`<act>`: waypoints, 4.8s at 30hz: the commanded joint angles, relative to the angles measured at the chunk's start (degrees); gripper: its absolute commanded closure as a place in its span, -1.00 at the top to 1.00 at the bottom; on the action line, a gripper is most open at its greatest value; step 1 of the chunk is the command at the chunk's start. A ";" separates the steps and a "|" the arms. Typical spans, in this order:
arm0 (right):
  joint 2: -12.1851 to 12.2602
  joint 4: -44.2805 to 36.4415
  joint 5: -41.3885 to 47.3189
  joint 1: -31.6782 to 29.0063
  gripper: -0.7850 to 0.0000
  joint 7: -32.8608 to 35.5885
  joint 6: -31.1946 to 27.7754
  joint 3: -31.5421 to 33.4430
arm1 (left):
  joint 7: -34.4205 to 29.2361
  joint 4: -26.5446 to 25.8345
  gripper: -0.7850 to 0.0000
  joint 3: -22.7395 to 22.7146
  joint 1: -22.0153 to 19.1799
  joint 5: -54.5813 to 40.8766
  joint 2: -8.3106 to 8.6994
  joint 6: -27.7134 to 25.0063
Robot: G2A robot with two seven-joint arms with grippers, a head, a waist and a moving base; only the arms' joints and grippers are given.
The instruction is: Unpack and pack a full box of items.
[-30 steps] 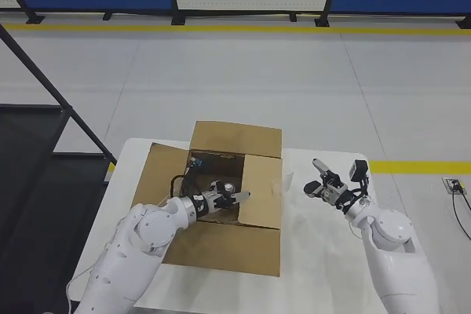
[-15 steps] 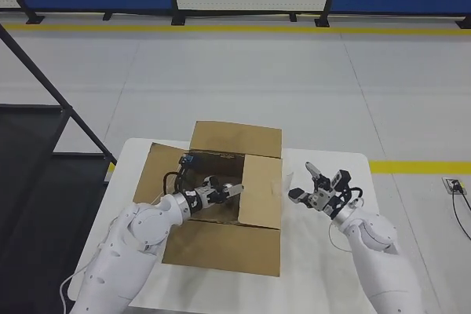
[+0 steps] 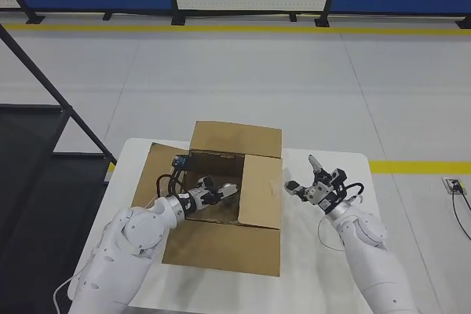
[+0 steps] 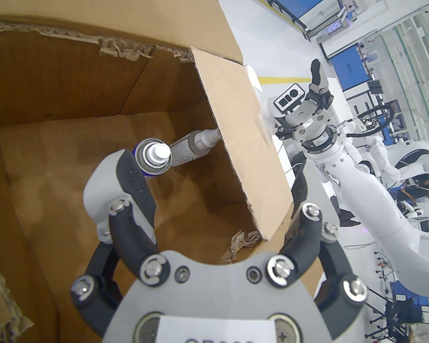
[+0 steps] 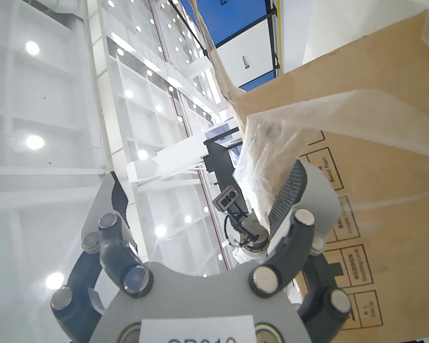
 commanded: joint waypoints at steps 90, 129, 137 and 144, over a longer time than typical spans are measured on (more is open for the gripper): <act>0.35 -12.72 -4.89 -11.98 1.00 -23.30 -19.76 2.76 | 1.62 -5.68 1.00 -3.24 6.76 2.02 1.83 -0.43; 1.69 -19.45 -3.60 -21.49 1.00 -17.49 -24.35 6.56 | 0.22 -9.18 1.00 0.15 8.12 1.25 1.80 -1.08; 2.08 -22.35 -4.96 -22.48 1.00 -18.09 -23.76 7.68 | -3.45 -4.20 1.00 4.21 2.97 -6.61 0.59 -1.13; 2.42 -23.31 -4.91 -23.02 1.00 -17.90 -23.61 8.90 | -6.26 1.34 1.00 8.29 -1.41 -11.04 -0.65 -1.37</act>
